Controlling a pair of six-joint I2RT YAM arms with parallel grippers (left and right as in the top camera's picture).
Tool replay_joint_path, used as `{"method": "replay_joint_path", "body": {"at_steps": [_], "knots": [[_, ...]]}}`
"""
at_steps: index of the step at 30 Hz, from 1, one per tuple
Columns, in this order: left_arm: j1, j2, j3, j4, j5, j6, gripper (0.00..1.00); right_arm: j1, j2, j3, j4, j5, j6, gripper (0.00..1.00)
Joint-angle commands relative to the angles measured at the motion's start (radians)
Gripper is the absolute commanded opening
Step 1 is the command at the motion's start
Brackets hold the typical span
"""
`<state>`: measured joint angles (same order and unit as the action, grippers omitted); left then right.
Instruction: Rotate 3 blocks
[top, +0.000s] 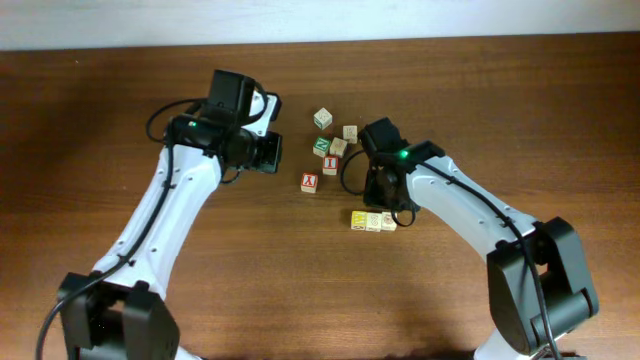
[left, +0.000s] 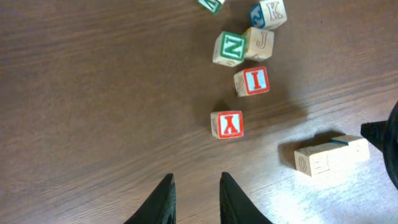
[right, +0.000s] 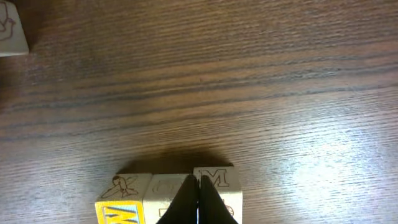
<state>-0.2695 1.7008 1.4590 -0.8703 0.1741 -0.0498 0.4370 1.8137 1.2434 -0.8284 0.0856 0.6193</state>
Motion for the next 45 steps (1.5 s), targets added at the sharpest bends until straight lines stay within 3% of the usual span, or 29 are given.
{"method": "replay_joint_path", "body": {"at_steps": [1, 24, 26, 30, 32, 34, 45], "knots": [[-0.006, 0.034, 0.014, 0.003, -0.014, -0.011, 0.23, -0.006, 0.052, -0.011, 0.017, -0.003, -0.025, 0.04], [-0.006, 0.039, 0.014, 0.013, -0.015, -0.010, 0.24, -0.024, 0.060, 0.014, 0.001, -0.059, -0.066, 0.04], [-0.006, 0.039, 0.014, 0.017, -0.016, -0.024, 0.19, -0.067, 0.008, 0.061, -0.039, -0.059, -0.066, 0.04], [-0.006, 0.047, 0.013, -0.018, -0.022, -0.167, 0.09, -0.177, -0.098, 0.086, -0.207, -0.090, -0.067, 0.04], [-0.010, 0.069, 0.013, -0.046, -0.022, -0.171, 0.06, -0.194, -0.089, 0.069, -0.235, -0.119, -0.112, 0.04], [-0.024, 0.107, 0.013, -0.060, -0.022, -0.171, 0.00, -0.193, -0.073, 0.025, -0.230, -0.150, -0.122, 0.04], [-0.082, 0.139, 0.013, -0.047, -0.026, -0.170, 0.00, -0.182, -0.049, -0.184, -0.003, -0.301, -0.137, 0.04]]}}
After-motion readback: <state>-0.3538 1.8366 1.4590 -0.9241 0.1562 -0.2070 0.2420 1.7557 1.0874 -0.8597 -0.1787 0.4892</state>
